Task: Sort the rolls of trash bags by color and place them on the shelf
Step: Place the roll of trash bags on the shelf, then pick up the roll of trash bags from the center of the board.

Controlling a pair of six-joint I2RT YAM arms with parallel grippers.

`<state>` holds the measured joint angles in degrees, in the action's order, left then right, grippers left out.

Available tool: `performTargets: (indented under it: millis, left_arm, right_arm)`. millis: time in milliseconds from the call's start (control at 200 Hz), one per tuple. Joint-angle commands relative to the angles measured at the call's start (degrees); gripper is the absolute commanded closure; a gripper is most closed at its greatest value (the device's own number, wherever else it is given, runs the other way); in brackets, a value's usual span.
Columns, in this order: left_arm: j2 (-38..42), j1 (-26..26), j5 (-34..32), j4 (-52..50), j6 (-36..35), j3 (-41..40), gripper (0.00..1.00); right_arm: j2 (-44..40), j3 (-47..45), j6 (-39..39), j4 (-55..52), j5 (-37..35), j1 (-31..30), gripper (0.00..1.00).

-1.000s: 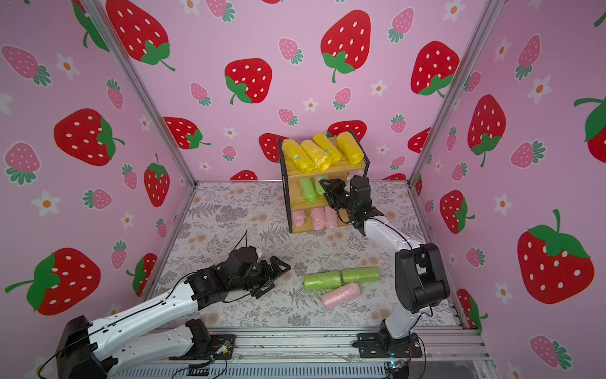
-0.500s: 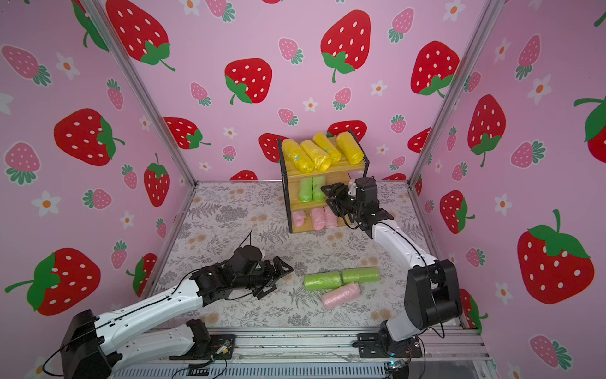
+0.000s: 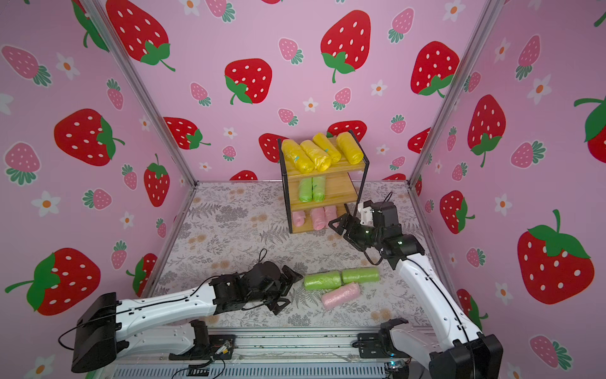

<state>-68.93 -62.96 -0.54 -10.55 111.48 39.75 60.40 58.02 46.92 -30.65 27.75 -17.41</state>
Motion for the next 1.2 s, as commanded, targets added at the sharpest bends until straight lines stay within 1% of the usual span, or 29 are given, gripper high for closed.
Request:
performTargets:
  millis: [0,45,70,155,315,440,610,695,745,880,970,1076,1156,1196]
  left_arm:
    - [-4.12,-0.93,-7.0,0.62,10.73,4.27,0.0]
    - [-6.51,-1.03,-6.6,2.27,11.51,5.2,0.0]
    - [-7.88,-1.04,-6.28,3.69,13.83,5.55,0.0]
    - [-12.82,-1.11,-5.17,7.01,16.36,7.76,0.0]
    - [-20.04,-1.44,-4.68,10.11,18.23,11.45,0.03]
    - [-21.79,-2.18,-6.73,11.18,20.1,11.75,0.05]
    - [-22.67,-2.37,-9.48,8.02,21.33,13.14,0.06]
    - [-23.94,-2.68,-10.25,8.61,24.35,12.84,0.08]
    - [-25.1,-2.77,-10.7,9.61,25.61,13.0,0.1]
    - [-28.94,-2.69,-9.71,9.52,27.45,15.9,0.12]
    - [-31.95,-2.87,-7.56,10.1,29.13,17.62,0.13]
    - [-34.63,-3.14,-6.86,11.27,31.8,17.88,0.19]
    - [-35.38,-3.16,-7.18,9.82,31.7,18.5,0.22]
    - [-35.64,-3.15,-7.58,9.45,30.93,18.69,0.25]
  right_arm:
    - [-5.14,0.86,-8.65,-12.26,-2.03,0.27,0.09]
    - [-7.1,0.74,-9.43,-13.88,-2.42,0.27,0.09]
    - [-7.73,0.5,-9.73,-15.3,-2.51,0.26,0.09]
    - [-11.47,-0.96,-10.13,-17.35,-2.68,0.26,0.09]
    - [-15.5,-4.75,-9.66,-18.65,-2.21,0.27,0.09]
    - [-18.61,-6.11,-9.63,-20.29,-2.19,0.27,0.09]
    - [-21.41,-6.25,-9.02,-22.14,-3.01,0.23,0.09]
    - [-21.94,-5.99,-8.1,-23.3,-3.84,0.27,0.09]
    - [-22.23,-5.99,-7.83,-23.95,-3.84,0.25,0.09]
    - [-23.36,-6.34,-7.19,-24.61,-3.52,0.24,0.09]
    - [-24.01,-6.3,-6.84,-25.17,-3.4,0.26,0.09]
    - [-24.84,-5.84,-6.75,-26.25,-3.49,0.27,0.09]
    - [-25.54,-5.18,-6.75,-27.08,-2.95,0.27,0.09]
    - [-25.94,-4.53,-6.5,-27.7,-2.23,0.27,0.1]
